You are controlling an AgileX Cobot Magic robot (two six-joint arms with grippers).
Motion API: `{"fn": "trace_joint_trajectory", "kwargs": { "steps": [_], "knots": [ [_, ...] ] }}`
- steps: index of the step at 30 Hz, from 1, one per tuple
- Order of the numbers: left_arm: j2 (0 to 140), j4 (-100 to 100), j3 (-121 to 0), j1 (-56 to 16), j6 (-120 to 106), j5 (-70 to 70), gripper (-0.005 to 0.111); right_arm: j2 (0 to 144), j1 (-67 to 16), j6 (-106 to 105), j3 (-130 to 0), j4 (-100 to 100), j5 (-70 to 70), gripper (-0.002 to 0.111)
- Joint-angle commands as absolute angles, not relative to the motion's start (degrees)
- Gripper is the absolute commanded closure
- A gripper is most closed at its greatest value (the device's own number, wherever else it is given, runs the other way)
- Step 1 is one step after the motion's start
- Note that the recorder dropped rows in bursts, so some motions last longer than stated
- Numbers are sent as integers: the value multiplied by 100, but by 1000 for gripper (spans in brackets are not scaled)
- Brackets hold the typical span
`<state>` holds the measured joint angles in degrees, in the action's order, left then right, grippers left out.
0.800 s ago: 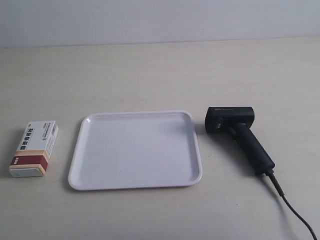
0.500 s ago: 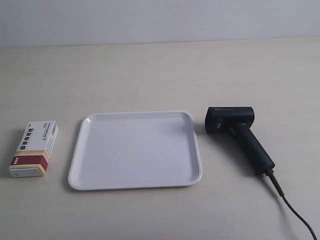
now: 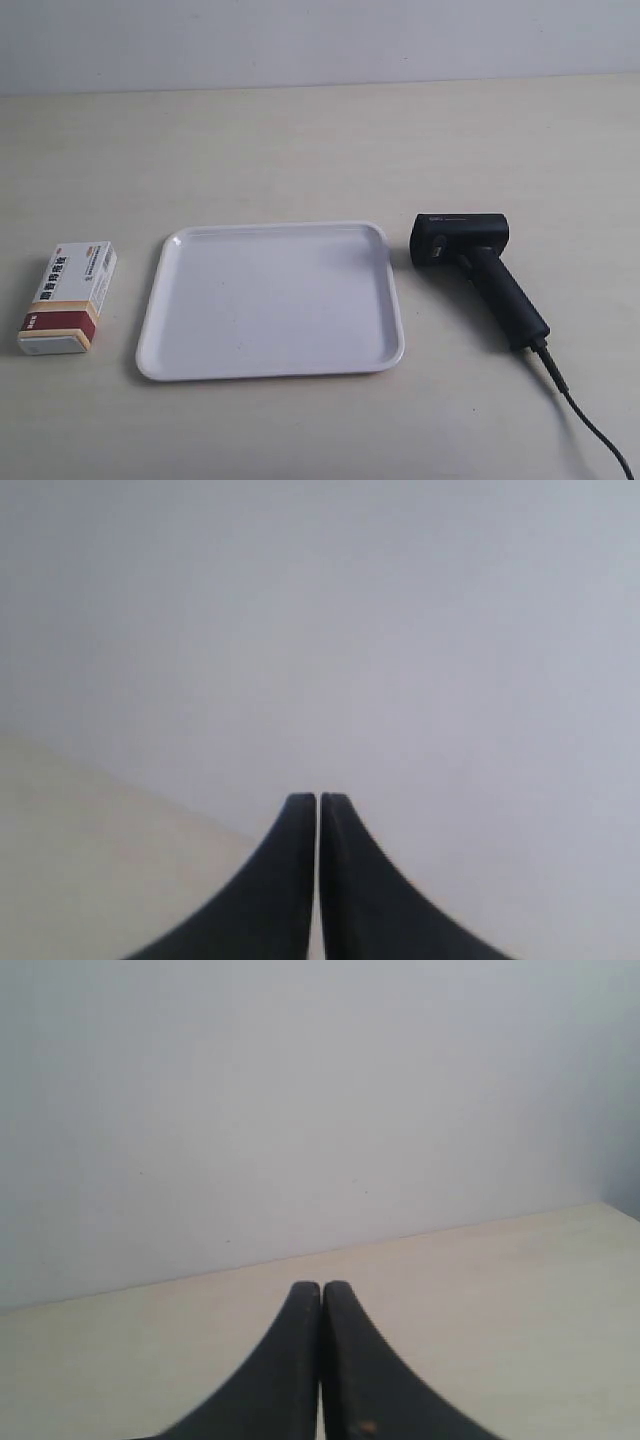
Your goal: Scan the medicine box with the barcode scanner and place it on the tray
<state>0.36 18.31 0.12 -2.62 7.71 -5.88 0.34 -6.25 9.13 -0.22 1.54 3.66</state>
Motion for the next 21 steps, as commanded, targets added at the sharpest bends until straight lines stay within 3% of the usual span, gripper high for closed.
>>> {"fn": "trace_joint_trajectory", "kwargs": {
  "steps": [1,6,13,17,19,21],
  "knots": [
    [0,1376,0,-251,708,-1986,103,0,-600,1659,0,360,124,108],
    [1098,1910,-196,-236,-443,-1290,107,0,-600,2121,0,604,-301,108],
    [4723,1539,-1161,-252,-583,-139,107,0,-600,2098,0,604,-334,108],
    [6601,1412,-1623,-834,-622,71,107,0,-600,2098,0,604,-334,108],
    [7257,1412,-1778,-1206,-707,-199,103,0,-600,2100,0,604,-315,108],
    [7820,1412,-1946,-1515,-732,-411,89,0,-600,2100,0,604,-315,108]
  ]
}}
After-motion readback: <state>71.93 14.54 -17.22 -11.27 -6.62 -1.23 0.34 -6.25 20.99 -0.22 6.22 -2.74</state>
